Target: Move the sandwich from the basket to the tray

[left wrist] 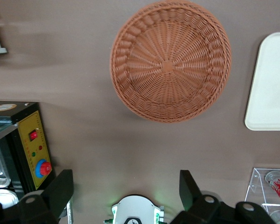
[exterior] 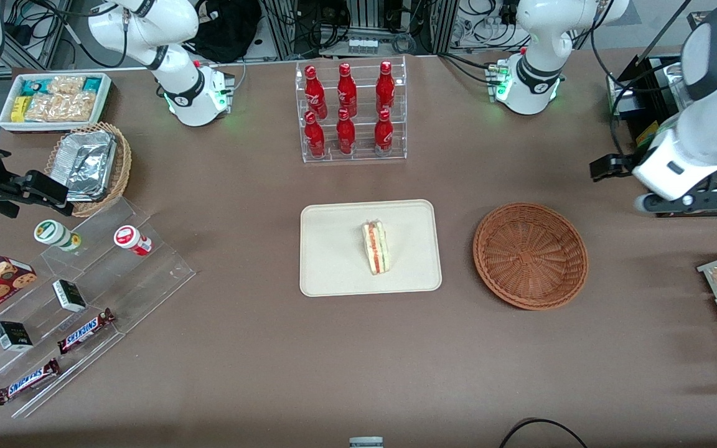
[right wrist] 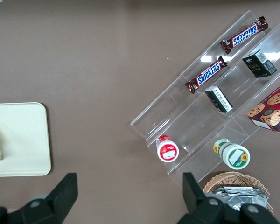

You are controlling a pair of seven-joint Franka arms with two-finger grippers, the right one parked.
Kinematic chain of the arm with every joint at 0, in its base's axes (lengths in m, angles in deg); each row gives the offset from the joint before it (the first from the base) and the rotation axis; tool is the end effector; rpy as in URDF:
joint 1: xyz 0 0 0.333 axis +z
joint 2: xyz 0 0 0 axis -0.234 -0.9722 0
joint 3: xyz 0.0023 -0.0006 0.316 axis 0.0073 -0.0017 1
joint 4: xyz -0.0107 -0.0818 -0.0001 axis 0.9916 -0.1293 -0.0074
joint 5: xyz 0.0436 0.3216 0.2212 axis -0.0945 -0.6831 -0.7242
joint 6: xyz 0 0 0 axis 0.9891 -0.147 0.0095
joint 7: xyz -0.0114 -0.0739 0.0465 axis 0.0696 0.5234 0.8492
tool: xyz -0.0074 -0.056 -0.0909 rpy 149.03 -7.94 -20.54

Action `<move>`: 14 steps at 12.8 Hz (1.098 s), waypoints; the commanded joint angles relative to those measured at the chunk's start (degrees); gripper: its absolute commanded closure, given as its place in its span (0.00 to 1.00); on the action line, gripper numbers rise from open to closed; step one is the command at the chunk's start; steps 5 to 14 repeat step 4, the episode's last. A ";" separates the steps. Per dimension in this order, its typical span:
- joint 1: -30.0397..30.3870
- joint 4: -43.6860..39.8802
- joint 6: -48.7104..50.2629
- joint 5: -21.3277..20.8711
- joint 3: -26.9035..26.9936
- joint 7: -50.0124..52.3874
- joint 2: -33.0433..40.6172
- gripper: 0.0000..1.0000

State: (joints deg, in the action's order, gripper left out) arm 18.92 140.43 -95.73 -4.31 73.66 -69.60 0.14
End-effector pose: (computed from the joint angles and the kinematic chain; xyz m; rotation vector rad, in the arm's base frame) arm 0.5355 -0.0393 0.5591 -3.0509 -0.0370 0.3406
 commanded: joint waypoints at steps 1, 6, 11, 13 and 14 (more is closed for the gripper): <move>-3.17 -3.52 2.16 0.88 4.77 -1.07 0.55 0.00; -4.15 -6.79 4.81 0.79 6.64 -3.26 0.63 0.00; -4.15 -6.79 4.81 0.79 6.64 -3.26 0.63 0.00; -4.15 -6.79 4.81 0.79 6.64 -3.26 0.63 0.00; -4.15 -6.79 4.81 0.79 6.64 -3.26 0.63 0.00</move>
